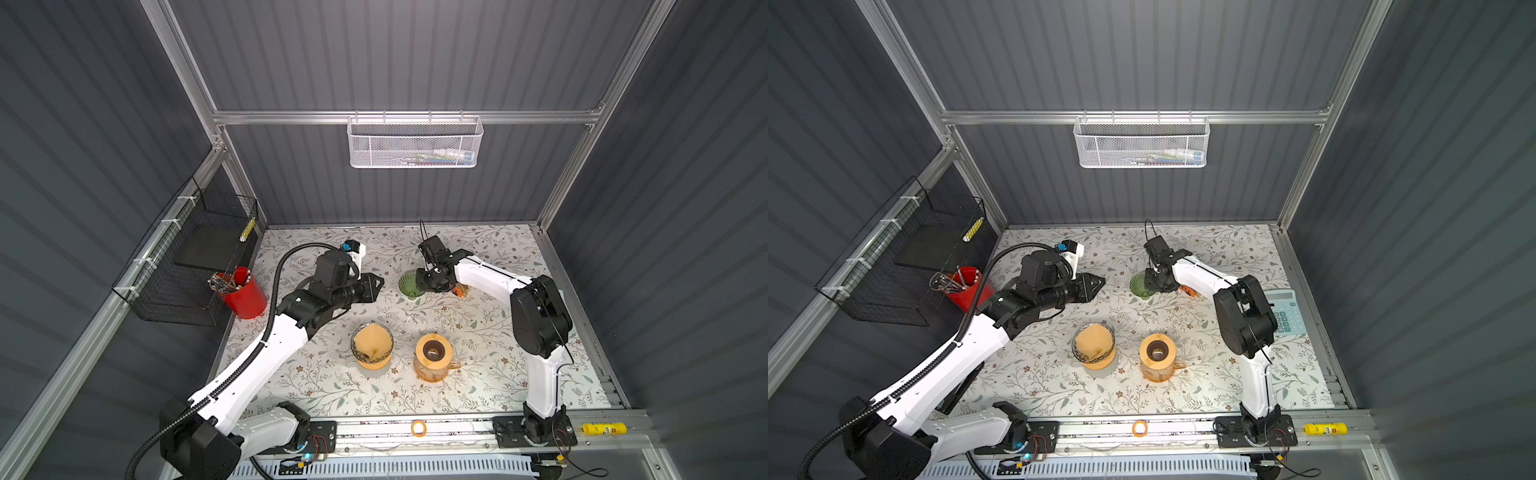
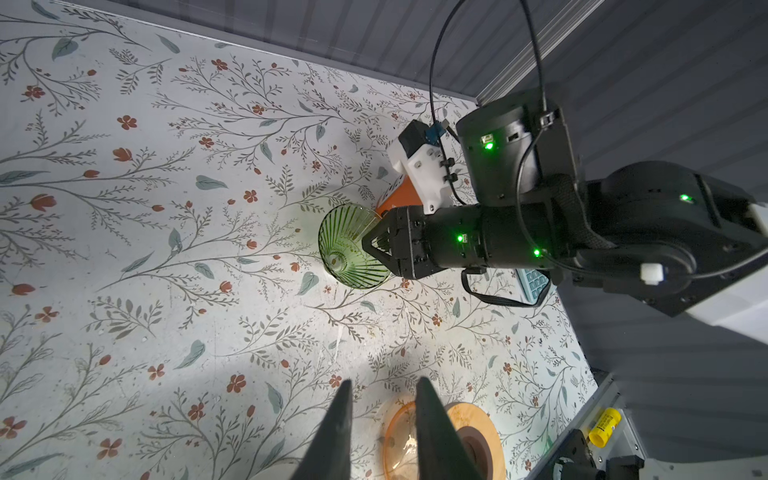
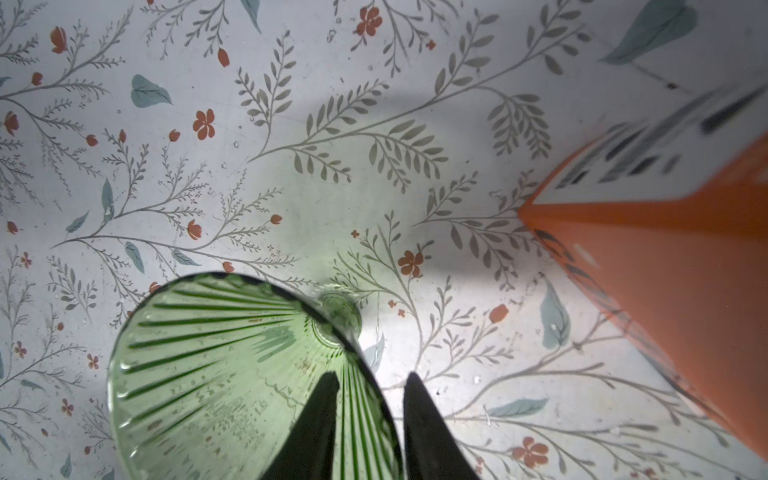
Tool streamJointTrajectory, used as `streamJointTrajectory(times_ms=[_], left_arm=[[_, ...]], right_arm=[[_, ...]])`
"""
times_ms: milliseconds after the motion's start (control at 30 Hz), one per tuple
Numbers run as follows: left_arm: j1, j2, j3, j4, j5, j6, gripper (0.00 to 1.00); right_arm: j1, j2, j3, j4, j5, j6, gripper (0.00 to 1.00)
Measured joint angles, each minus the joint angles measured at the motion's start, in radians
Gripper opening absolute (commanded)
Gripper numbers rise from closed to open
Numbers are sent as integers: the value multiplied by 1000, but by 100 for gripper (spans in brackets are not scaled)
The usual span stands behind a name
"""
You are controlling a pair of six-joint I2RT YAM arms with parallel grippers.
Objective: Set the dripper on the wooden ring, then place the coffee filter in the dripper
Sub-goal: 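Grasp the green ribbed dripper by its rim with the right gripper, then lift the green dripper and carry it over the bamboo ring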
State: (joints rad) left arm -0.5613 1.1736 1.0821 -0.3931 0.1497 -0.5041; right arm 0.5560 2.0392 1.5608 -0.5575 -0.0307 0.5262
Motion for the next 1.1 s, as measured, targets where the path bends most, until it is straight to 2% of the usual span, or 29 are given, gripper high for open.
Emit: streamJointTrajectory(times_ms=[167, 300, 667, 1100], left_arm=[[0, -5, 0, -6, -1, 0, 28], [0, -5, 0, -7, -3, 0, 28], [0, -5, 0, -7, -7, 0, 28], [0, -10, 0, -26, -6, -1, 28]], right_arm=[[0, 4, 14, -5, -8, 6, 8], [0, 4, 29, -4, -20, 11, 1], [-2, -48, 5, -15, -51, 12, 0], [13, -394, -158, -39, -102, 19, 0]])
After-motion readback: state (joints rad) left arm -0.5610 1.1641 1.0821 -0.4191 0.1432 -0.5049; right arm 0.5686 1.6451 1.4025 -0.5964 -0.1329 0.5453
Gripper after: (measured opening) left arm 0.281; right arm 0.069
